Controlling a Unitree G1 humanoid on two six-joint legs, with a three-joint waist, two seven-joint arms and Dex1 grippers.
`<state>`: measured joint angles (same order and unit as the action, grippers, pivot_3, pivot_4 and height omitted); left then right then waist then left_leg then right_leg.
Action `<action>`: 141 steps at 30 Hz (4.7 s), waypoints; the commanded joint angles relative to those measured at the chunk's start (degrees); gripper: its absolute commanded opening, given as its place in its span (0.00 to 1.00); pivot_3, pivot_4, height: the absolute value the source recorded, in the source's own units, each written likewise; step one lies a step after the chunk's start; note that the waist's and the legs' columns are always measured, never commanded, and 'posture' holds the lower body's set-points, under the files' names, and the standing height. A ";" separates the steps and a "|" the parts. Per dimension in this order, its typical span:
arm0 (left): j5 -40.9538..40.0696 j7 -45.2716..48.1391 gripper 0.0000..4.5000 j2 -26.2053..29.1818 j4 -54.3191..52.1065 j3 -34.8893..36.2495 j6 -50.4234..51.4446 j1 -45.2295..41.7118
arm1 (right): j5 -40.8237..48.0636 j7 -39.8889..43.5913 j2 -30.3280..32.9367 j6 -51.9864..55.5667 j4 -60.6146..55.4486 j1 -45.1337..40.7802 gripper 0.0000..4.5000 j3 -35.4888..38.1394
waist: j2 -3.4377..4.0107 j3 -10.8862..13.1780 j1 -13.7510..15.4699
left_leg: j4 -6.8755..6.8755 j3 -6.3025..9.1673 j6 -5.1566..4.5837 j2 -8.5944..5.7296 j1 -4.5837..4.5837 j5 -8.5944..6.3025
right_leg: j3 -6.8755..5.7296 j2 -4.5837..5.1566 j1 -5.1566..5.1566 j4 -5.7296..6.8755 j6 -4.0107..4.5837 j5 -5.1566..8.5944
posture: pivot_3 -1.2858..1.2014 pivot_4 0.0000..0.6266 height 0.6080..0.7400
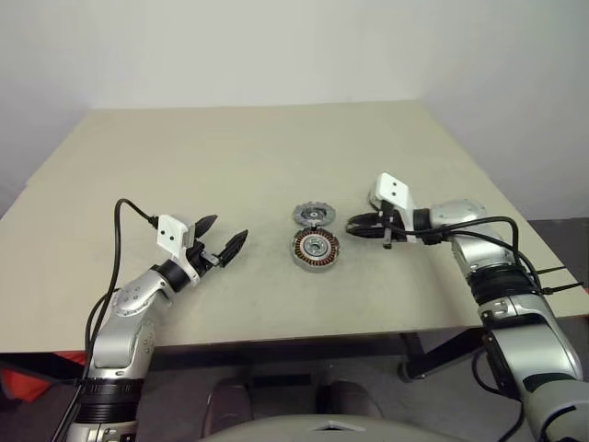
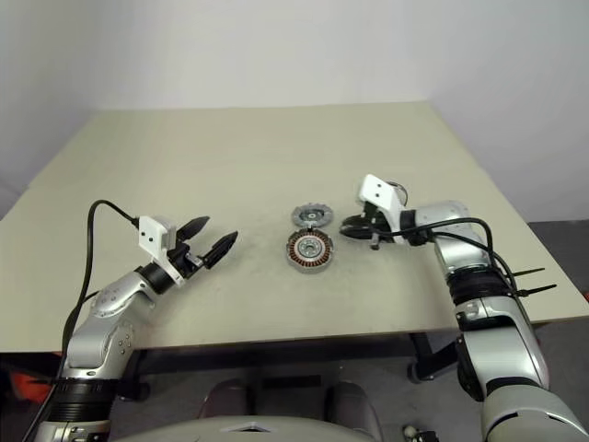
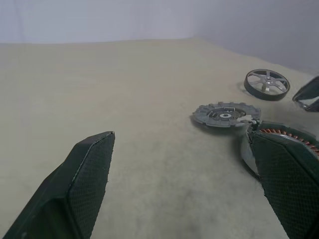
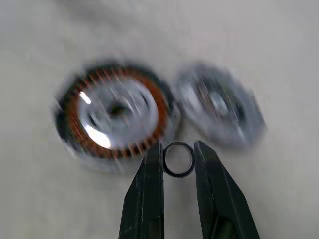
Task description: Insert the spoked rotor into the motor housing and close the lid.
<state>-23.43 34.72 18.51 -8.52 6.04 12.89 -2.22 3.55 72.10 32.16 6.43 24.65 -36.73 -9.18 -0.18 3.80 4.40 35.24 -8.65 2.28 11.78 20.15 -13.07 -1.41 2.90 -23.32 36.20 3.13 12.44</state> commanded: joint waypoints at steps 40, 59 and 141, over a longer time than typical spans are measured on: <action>-1.67 1.07 1.00 0.14 -3.45 0.07 0.13 0.10 | -1.01 -2.69 -5.25 2.32 -1.77 0.52 0.12 -6.92 | 0.00 0.00 -0.39 | -0.39 -0.01 0.02 -0.02 -0.13 0.01 | -0.05 0.01 0.27 -0.49 -0.01 -0.02 | 0.52 0.00 1.00; -1.27 0.93 1.00 0.25 -3.33 -0.16 0.41 -0.29 | 2.33 -2.18 -5.19 3.59 -4.60 0.31 0.00 -4.26 | 0.00 0.00 -0.38 | -0.39 -0.01 0.02 -0.02 -0.13 0.01 | -0.06 0.01 0.26 -0.49 -0.01 -0.02 | 0.52 0.00 1.00; -0.72 -0.70 1.00 0.88 -3.51 0.63 -0.15 0.55 | -0.84 -3.24 -7.33 1.12 1.02 2.96 0.00 -7.41 | -0.03 -0.03 -0.43 | -0.39 0.00 0.06 -0.01 -0.16 0.05 | -0.07 0.01 0.38 -0.47 0.00 -0.02 | 0.52 0.00 1.00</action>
<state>-23.78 34.13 18.92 -10.01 6.05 13.29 -0.99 3.96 69.23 24.59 8.30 24.37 -33.82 -15.79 -0.21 3.77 3.97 34.85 -8.65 2.34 11.76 19.99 -13.02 -1.48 2.92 -22.95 35.73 3.13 12.42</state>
